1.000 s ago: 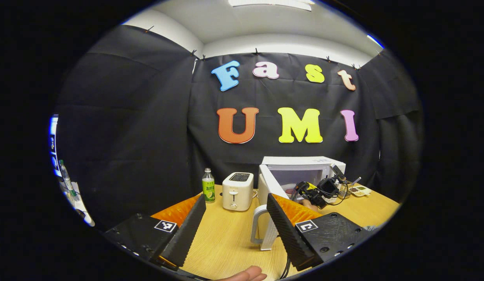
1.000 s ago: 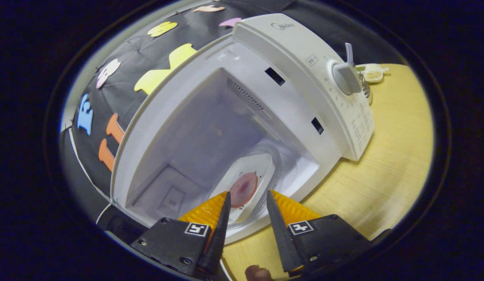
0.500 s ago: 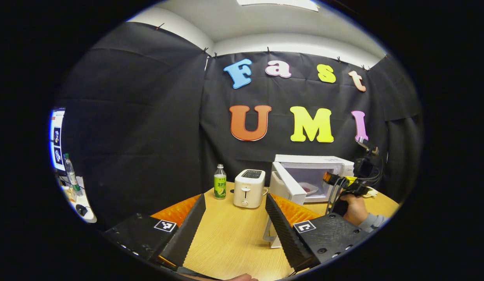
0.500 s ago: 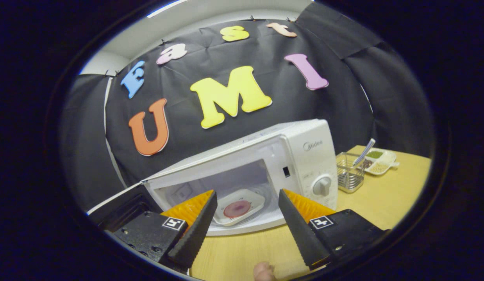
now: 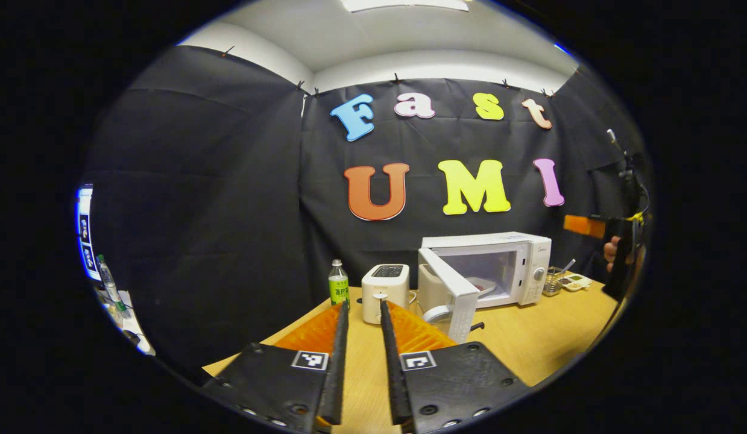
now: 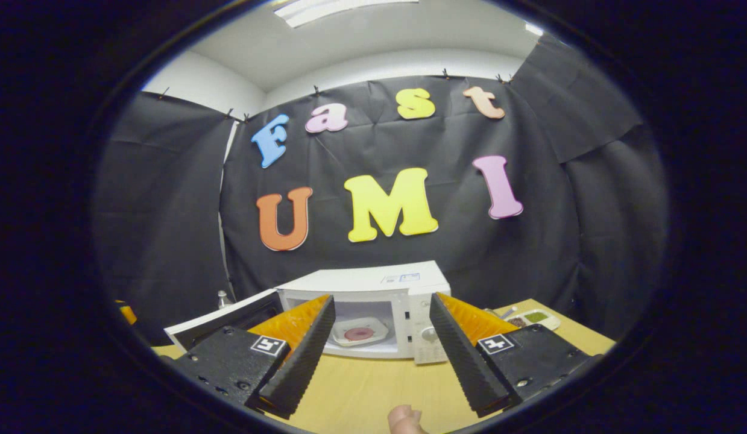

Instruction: Open the microwave oven with the left hand, put the food in, and close the microwave oven.

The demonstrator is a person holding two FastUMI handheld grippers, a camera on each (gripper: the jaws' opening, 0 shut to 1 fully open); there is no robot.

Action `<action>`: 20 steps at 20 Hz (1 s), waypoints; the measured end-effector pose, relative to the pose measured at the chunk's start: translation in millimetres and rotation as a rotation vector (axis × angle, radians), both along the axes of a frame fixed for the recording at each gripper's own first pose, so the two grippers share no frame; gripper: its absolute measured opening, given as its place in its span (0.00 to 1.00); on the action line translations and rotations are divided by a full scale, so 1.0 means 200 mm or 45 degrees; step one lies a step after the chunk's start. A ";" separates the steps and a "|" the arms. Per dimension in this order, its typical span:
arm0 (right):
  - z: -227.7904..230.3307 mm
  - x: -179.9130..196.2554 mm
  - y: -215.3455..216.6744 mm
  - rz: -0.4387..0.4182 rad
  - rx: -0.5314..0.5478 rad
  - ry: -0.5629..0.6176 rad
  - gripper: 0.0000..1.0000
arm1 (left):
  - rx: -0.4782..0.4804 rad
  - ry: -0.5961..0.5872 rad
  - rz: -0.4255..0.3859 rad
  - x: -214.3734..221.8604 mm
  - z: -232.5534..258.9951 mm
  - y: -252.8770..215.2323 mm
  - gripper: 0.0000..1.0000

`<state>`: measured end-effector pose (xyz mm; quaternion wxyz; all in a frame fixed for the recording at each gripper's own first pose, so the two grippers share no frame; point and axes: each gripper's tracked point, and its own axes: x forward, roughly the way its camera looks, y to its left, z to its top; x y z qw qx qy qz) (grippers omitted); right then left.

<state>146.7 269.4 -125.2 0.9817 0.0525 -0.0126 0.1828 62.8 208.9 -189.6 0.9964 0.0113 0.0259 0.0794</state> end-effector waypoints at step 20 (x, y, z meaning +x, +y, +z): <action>0.45 -0.83 -0.96 -0.188 -0.170 -0.127 1.00 | -0.103 0.126 -0.171 0.44 -0.41 -0.23 0.00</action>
